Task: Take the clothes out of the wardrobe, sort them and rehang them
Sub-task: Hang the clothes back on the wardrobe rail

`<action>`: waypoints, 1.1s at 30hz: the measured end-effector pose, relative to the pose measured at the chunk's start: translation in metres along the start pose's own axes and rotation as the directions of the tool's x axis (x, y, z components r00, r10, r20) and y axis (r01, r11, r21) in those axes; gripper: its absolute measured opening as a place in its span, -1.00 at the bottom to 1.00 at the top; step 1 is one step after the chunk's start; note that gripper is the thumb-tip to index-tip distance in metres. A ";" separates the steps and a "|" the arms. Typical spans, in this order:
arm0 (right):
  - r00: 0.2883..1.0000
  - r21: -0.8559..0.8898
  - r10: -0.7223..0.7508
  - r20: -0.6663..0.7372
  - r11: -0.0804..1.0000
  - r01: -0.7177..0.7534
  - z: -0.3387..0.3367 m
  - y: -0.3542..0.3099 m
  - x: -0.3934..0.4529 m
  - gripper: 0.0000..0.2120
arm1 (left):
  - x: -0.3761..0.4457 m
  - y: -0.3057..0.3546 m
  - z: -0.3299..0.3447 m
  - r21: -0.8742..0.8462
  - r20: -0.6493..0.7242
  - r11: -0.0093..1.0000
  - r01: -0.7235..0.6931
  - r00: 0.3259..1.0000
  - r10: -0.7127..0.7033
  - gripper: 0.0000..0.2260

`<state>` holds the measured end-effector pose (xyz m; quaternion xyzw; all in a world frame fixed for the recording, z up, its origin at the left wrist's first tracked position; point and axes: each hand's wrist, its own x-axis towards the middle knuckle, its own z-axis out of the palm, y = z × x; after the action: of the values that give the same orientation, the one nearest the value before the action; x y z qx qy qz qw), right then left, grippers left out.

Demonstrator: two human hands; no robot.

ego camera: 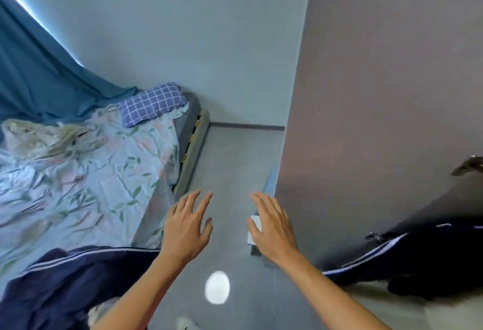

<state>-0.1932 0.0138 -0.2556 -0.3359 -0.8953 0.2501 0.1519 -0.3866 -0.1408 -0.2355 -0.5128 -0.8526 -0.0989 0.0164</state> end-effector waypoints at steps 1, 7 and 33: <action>0.999 -0.005 -0.040 0.027 0.999 0.040 0.012 -0.017 0.012 -0.39 | -0.007 -0.023 -0.002 -0.005 -0.013 0.998 0.057 0.998 -0.057 -0.41; 0.964 0.007 -0.211 0.159 0.977 0.213 0.091 -0.124 0.077 -0.40 | -0.048 -0.158 -0.004 -0.054 -0.062 0.929 0.366 0.927 -0.369 -0.40; 0.313 0.328 -0.714 0.627 0.606 0.725 0.410 -0.457 0.226 -0.39 | -0.210 -0.436 -0.011 0.002 -0.059 0.187 0.982 0.187 -0.981 -0.40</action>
<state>-0.7784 -0.2711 -0.3210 0.2199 -0.9344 0.2574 -0.1111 -0.6710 -0.5241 -0.3185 0.1510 -0.9850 -0.0810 -0.0215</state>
